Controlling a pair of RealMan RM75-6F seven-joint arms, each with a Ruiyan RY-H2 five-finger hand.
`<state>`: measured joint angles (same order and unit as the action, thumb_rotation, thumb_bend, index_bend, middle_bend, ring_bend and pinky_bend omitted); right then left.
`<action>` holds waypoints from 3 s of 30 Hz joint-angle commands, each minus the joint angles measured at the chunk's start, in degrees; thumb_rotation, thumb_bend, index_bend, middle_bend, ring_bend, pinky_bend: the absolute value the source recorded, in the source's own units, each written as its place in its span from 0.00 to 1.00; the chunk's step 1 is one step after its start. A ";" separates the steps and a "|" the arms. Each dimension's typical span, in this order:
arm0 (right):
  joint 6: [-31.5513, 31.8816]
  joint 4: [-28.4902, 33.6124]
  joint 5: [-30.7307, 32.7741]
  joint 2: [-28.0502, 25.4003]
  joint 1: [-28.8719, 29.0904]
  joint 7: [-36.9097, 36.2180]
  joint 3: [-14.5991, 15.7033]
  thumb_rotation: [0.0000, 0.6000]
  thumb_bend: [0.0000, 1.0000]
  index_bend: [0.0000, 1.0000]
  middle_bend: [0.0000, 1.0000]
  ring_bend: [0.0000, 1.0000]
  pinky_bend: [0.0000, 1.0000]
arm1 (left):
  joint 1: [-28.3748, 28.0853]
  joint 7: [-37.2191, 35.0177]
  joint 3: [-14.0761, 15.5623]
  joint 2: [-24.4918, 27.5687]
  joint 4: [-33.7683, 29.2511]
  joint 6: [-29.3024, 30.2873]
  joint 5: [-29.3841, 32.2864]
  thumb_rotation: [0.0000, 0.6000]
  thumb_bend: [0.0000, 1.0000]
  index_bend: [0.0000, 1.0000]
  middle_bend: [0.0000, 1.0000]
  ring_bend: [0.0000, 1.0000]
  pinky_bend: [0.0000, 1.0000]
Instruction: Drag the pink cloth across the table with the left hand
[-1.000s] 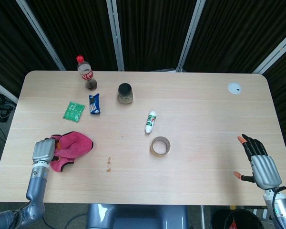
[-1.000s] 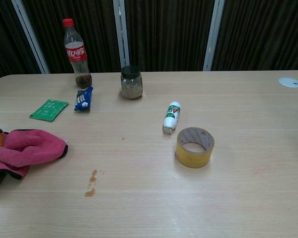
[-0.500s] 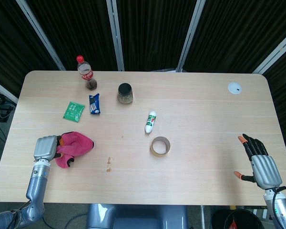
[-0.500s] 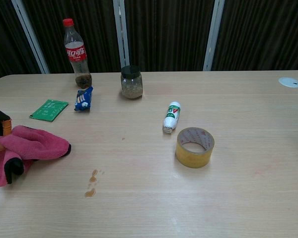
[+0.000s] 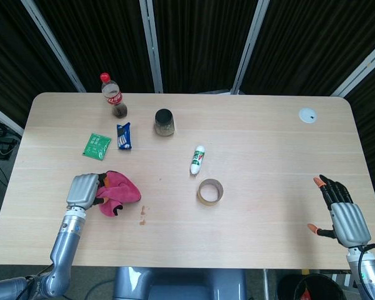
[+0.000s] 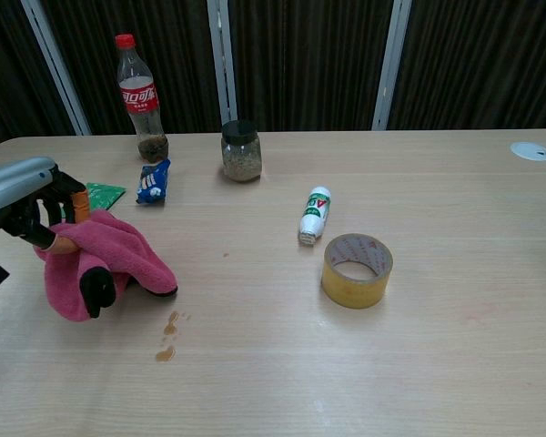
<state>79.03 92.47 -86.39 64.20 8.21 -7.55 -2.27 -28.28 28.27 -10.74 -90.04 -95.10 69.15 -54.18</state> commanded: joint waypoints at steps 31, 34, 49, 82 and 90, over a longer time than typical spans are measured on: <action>0.67 -0.15 0.38 0.15 -0.33 -0.71 -0.47 1.00 0.00 0.00 0.00 0.00 0.00 | -2.69 10.27 4.86 -11.64 5.60 0.53 4.59 1.00 0.62 0.84 0.57 0.49 0.56; 0.63 -0.12 0.41 0.14 -0.34 -0.68 -0.46 1.00 0.00 0.00 0.00 0.00 0.00 | -2.32 9.44 4.16 -9.61 6.82 0.53 4.75 1.00 0.62 0.84 0.57 0.49 0.56; 0.70 0.05 0.26 0.34 -0.33 0.20 -0.42 1.00 0.00 0.00 0.00 0.00 0.00 | -0.70 3.96 0.16 -1.00 11.45 -1.68 7.95 1.00 0.62 0.84 0.57 0.49 0.56; 0.68 -0.13 0.36 0.21 -0.39 -0.54 -0.48 1.00 0.00 0.00 0.00 0.00 0.00 | -6.38 10.70 0.90 -13.67 6.95 0.16 4.83 1.00 0.62 0.84 0.57 0.49 0.56; 0.96 -0.11 0.04 0.17 -0.55 -0.17 -0.31 1.00 0.00 0.00 0.00 0.00 0.00 | -4.57 7.59 1.04 -6.81 9.58 -1.05 4.52 1.00 0.62 0.84 0.57 0.49 0.56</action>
<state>80.01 92.35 -86.35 64.38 7.66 -7.71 -2.59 -33.37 36.75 -9.65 -97.91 -86.19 68.48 -49.52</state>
